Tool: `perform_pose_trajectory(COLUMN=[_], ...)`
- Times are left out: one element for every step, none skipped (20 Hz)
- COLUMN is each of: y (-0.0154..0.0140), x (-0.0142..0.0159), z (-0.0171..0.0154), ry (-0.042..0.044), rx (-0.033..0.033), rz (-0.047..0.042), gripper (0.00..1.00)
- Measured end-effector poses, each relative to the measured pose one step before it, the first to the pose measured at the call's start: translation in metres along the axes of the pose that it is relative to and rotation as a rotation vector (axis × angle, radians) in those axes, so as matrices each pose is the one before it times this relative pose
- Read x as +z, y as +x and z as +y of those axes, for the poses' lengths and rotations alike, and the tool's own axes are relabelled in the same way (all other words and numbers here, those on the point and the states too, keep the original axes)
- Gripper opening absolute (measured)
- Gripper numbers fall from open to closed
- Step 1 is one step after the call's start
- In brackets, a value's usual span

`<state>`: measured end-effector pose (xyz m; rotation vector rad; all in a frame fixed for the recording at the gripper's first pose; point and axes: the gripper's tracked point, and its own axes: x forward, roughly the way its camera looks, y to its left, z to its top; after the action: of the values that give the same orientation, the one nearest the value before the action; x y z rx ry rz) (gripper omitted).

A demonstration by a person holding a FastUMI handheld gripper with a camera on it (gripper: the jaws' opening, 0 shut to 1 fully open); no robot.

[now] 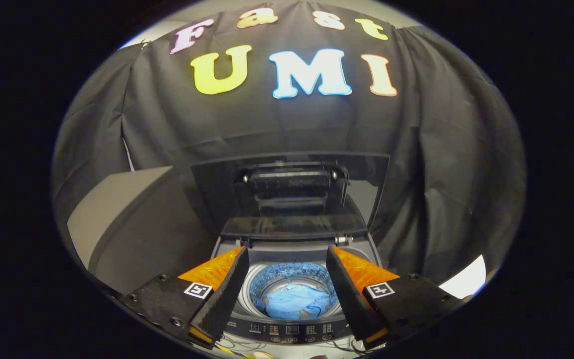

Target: Put the clothes into the washing machine and then close the washing machine lid.

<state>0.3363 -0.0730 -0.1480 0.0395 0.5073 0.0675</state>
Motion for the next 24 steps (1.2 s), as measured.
perform_pose_trajectory(y=[-0.00161, -0.00248, -0.00119, -0.00089, 0.00006, -0.00005, 0.00382, 0.00225, 0.00553, 0.00352, 0.00678, 0.00514, 0.00670, 0.00560, 0.00650, 0.00473, 0.00800, 0.00655, 0.00903, 0.00689, 0.00764, 0.00667, 0.00959, 0.00716], x=[0.01144, 0.01162, 0.01041, 0.00975, 0.01010, 0.00946, 0.00755, 0.00746, 0.00621, 0.00530, 0.00701, 0.00616, 0.00396, 0.00350, 0.00285, 0.00293, 0.00427, 0.00257, 0.00241, 0.00053, 0.00045, -0.00023, 0.00027, -0.00058], z=[0.00230, 0.00124, 0.00137, 0.00317, 0.00248, 0.00183, 0.00125, 0.00211, 0.00072, 0.00046, 0.00125, 0.00088, 0.00018, 0.00061, -0.00001, 0.00019, 0.00065, -0.00025, -0.00043, -0.00124, -0.00037, -0.00017, 0.00015, 0.00015], ry=[-0.00581, -0.00614, -0.00391, -0.00259, -0.00333, -0.00725, -0.00961, -0.01068, -0.00999, -0.00497, -0.00158, 0.00007, -0.00027, 0.00124, 0.00214, 0.00308, 0.00179, -0.00115, -0.00403, -0.00590, -0.00190, 0.00464, 0.00598, 0.00486], rx=[0.00490, 0.00228, 0.00128, 0.00540, 0.00457, 0.00243, 0.00073, 0.00152, -0.00149, -0.00210, 0.00137, -0.00133, -0.00116, -0.00207, -0.00364, -0.00325, -0.00135, -0.00181, -0.00364, -0.00667, -0.00478, -0.00563, -0.00468, -0.00353], rz=[-0.02568, -0.02455, -0.02321, -0.02147, -0.02248, -0.02050, -0.01813, -0.01554, -0.00891, -0.01009, -0.01200, -0.01212, -0.00600, -0.00302, -0.00179, -0.00430, -0.00638, -0.00337, 0.00040, 0.00097, 0.00122, -0.00076, 0.00057, 0.00275], gripper=[0.96, 0.96, 0.96, 0.96, 0.96, 0.96, 0.96, 0.96, 0.96, 0.96, 0.96, 0.96, 0.96, 0.96, 0.96, 0.96, 0.96, 0.96, 0.96, 0.96, 0.96, 0.96, 0.96, 0.96])
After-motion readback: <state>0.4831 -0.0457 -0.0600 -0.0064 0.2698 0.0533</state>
